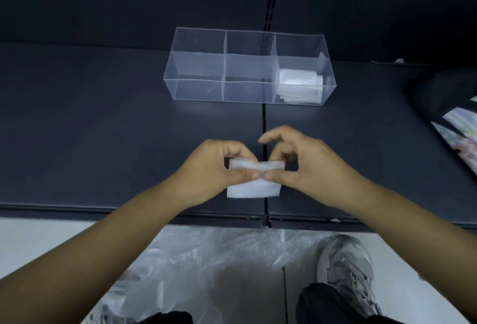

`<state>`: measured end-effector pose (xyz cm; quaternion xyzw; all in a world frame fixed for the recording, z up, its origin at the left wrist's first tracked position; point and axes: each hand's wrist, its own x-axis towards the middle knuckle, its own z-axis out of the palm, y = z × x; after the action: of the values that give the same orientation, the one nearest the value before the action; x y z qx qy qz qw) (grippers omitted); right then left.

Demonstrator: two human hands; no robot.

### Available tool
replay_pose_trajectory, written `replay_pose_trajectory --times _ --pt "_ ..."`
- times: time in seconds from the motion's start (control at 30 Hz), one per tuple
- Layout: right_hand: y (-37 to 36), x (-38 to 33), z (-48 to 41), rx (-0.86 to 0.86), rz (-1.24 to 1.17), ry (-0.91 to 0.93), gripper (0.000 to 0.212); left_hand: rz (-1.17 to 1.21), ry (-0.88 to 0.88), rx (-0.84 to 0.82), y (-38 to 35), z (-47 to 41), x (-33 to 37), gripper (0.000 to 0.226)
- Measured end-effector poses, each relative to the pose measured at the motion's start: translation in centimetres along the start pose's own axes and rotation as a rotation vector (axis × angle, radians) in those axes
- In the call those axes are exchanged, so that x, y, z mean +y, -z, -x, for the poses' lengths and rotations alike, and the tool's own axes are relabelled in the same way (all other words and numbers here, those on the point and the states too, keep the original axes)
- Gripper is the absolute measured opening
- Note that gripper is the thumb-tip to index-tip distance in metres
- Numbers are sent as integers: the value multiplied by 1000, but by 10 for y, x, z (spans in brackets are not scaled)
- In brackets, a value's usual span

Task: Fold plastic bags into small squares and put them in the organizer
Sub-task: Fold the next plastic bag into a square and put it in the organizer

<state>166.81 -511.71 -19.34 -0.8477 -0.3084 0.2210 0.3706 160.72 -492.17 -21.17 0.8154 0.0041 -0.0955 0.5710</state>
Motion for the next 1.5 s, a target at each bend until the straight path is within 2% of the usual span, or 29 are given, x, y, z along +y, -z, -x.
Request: replay_pose_trajectory --times 0.1,0.2,0.3,0.37,0.5,0.6,0.67,0.73,0.8,0.87,0.97,1.0,1.07,1.13,1.2,1.23,1.27,1.33,1.37,1.4,1.43,1.47,1.5 --pt "14 2 -6 56 -275 -73 6 127 11 147 -4 -3 4 14" --pt "36 9 -26 144 -305 -114 9 186 31 295 2 -8 3 11" --pt "77 30 -64 422 -344 -213 10 111 71 391 12 -7 -8 9" --pt "102 49 -91 527 -247 -282 11 77 118 400 12 -1 -18 11" --pt "113 80 -122 491 120 -357 25 -61 145 369 0 10 -38 17" --pt "108 87 -127 492 421 -413 20 -168 141 353 -5 19 -48 21" --pt "107 86 -125 531 511 -420 23 -265 106 358 -7 23 -51 22" --pt "107 83 -121 601 532 -358 29 -380 48 357 -9 27 -51 19" --pt "103 77 -118 645 503 -177 26 -458 8 351 -10 30 -52 14" --pt "96 71 -115 502 505 -39 20 -519 1 328 -10 34 -56 17" --pt "82 64 -111 153 599 -149 59 -608 16 260 -11 42 -59 33" --pt "79 63 -109 123 612 -180 64 -643 13 231 -11 45 -60 40" --pt "71 56 -104 144 660 -150 60 -738 2 169 -8 51 -65 51" --pt "60 46 -92 315 689 -7 49 -839 -4 125 -6 56 -71 57" --pt "33 28 -59 478 561 238 37 -928 9 97 -2 61 -76 62" --pt "11 19 -34 461 475 360 31 -960 12 89 0 63 -78 66" --pt "-15 12 -5 373 413 473 28 -987 11 83 1 66 -79 68" --pt "-72 17 54 83 453 611 26 -1013 10 78 2 69 -81 70" --pt "-96 27 75 -118 550 548 26 -1011 9 79 2 70 -82 70" --pt "-113 38 88 -321 645 393 38 -1006 8 82 1 71 -83 70" --pt "-125 54 96 -444 736 218 59 -1001 10 84 1 71 -84 70" --pt "-130 69 97 -450 794 70 75 -998 15 85 1 72 -84 70" --pt "-128 74 93 -443 874 -32 79 -1001 18 86 1 72 -84 69"
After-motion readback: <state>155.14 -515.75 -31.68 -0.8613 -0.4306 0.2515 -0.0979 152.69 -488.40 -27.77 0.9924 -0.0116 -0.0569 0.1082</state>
